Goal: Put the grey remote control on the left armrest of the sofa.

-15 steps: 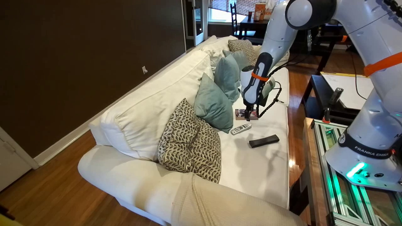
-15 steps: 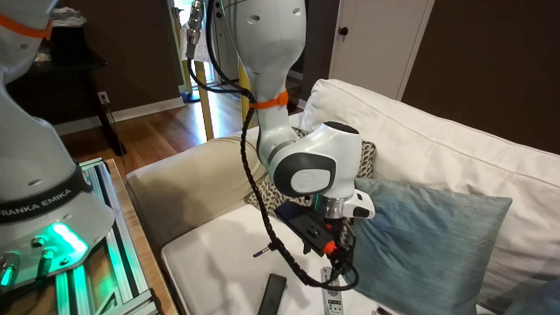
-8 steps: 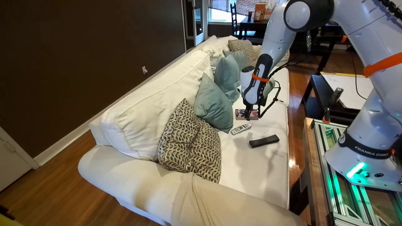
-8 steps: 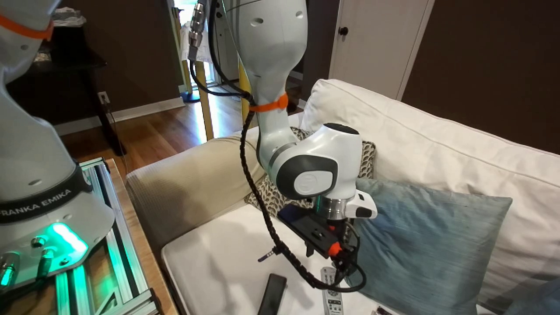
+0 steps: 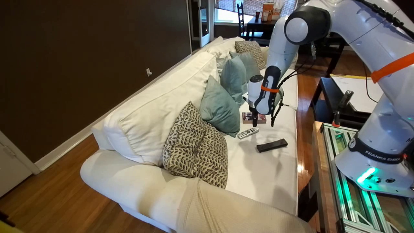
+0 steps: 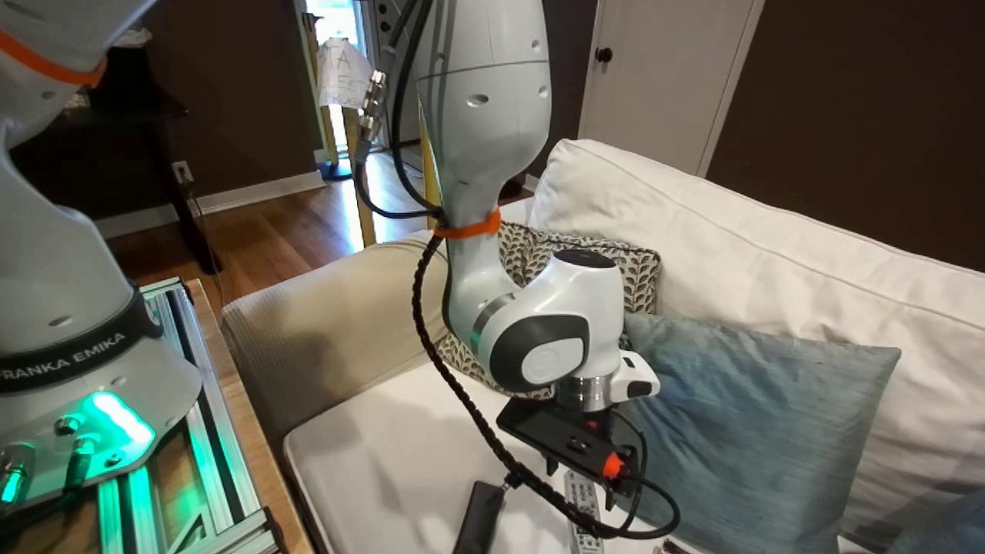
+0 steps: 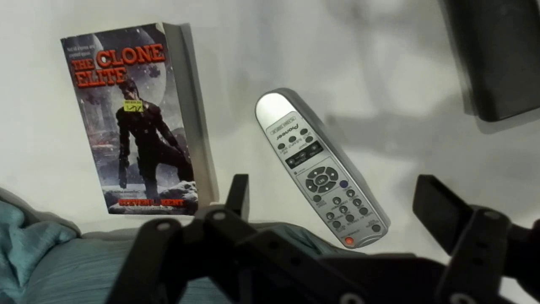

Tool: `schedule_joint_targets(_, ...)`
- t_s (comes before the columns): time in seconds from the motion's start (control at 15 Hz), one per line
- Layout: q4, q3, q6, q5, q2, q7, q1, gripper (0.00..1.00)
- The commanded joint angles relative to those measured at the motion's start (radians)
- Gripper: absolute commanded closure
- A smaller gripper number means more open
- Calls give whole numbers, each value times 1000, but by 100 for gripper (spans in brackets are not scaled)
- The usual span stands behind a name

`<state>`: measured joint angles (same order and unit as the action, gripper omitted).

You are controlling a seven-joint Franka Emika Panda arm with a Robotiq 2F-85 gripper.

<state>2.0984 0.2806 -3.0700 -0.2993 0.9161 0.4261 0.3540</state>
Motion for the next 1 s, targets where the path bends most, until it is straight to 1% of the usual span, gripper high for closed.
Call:
schedule_joint_targets(0.0,-75,-35,-62,-50,88,52,57,0)
schedule_joint_targets(0.53,-240,-101,-26,-77,216,125,139,0)
schedule_joint_targets(0.93,-358,-152,15,-74,297,181,175,0)
